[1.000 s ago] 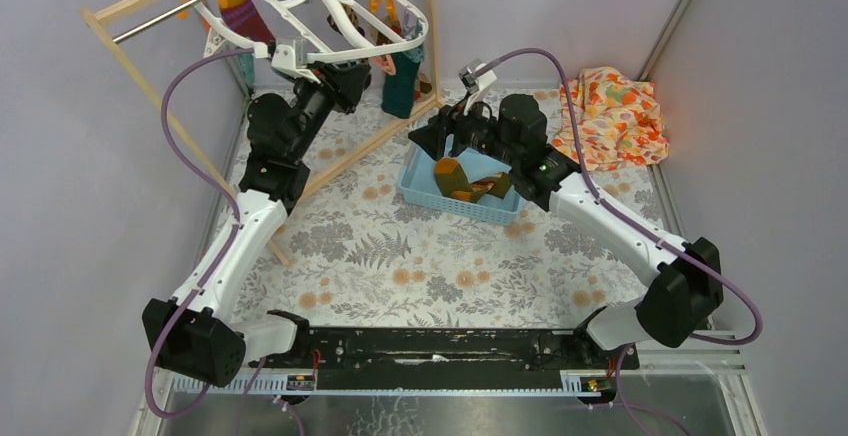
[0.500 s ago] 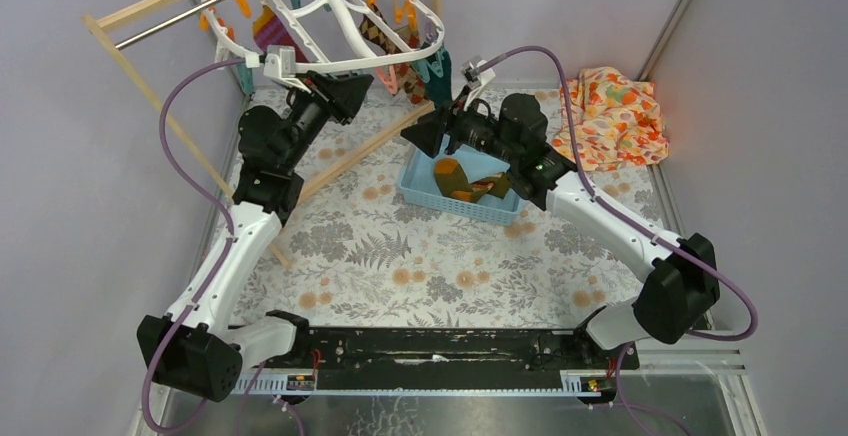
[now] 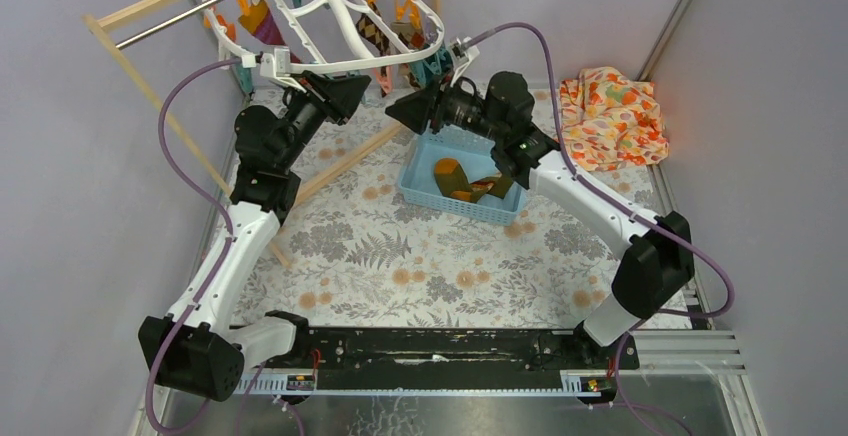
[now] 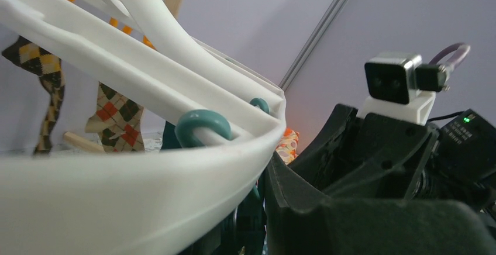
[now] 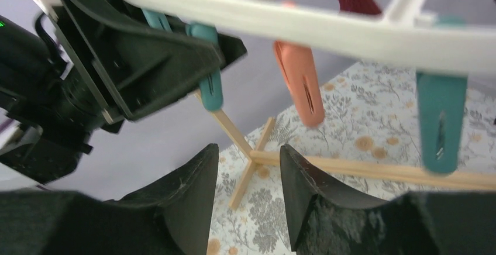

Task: Clip the socks to the hanger
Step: Open the clamp at the hanger.

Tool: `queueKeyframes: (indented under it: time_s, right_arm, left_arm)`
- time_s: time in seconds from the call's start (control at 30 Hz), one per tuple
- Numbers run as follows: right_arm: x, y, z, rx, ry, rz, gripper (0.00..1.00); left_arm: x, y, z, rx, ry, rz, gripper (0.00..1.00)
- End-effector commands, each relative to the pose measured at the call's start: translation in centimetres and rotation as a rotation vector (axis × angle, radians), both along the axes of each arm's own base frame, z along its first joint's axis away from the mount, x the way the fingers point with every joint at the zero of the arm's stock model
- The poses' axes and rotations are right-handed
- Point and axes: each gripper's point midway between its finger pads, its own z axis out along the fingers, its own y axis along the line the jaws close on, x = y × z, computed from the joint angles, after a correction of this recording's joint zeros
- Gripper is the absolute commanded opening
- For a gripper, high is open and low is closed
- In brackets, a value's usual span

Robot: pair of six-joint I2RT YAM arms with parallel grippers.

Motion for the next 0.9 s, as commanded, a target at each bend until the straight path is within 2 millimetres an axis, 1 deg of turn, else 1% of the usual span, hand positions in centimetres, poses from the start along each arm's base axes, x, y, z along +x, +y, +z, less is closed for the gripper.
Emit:
queueKeyframes:
  time_s: [0.0,0.13,0.23,0.33,0.47,0.87]
  right_arm:
    - [-0.2,0.4,5.8,0.095,-0.101,0.036,0.5]
    - [0.7,1.2,6.0,0.104,-0.084,0.043,0.53]
    - [0.5,2.0,6.2,0.105,-0.091,0.06,0.54]
    - [0.7,2.7,5.8,0.083,-0.094,0.048,0.54]
    - [0.6,3.1,5.7,0.082,-0.095,0.056,0.54]
    - [-0.7,4.3,6.1,0.073,-0.116,0.078,0.55]
  left_arm:
    - [-0.5,0.3,1.4,-0.02,-0.053,-0.004,0.0]
    - [-0.4,0.4,1.2,-0.021,-0.051,-0.003,0.0]
    - [-0.3,0.3,1.2,-0.022,-0.051,-0.007,0.0]
    - [-0.2,0.4,1.4,-0.023,-0.054,-0.006,0.0]
    - [-0.2,0.4,1.6,-0.022,-0.056,-0.009,0.0]
    - [0.1,0.5,0.7,-0.016,-0.042,-0.002,0.0]
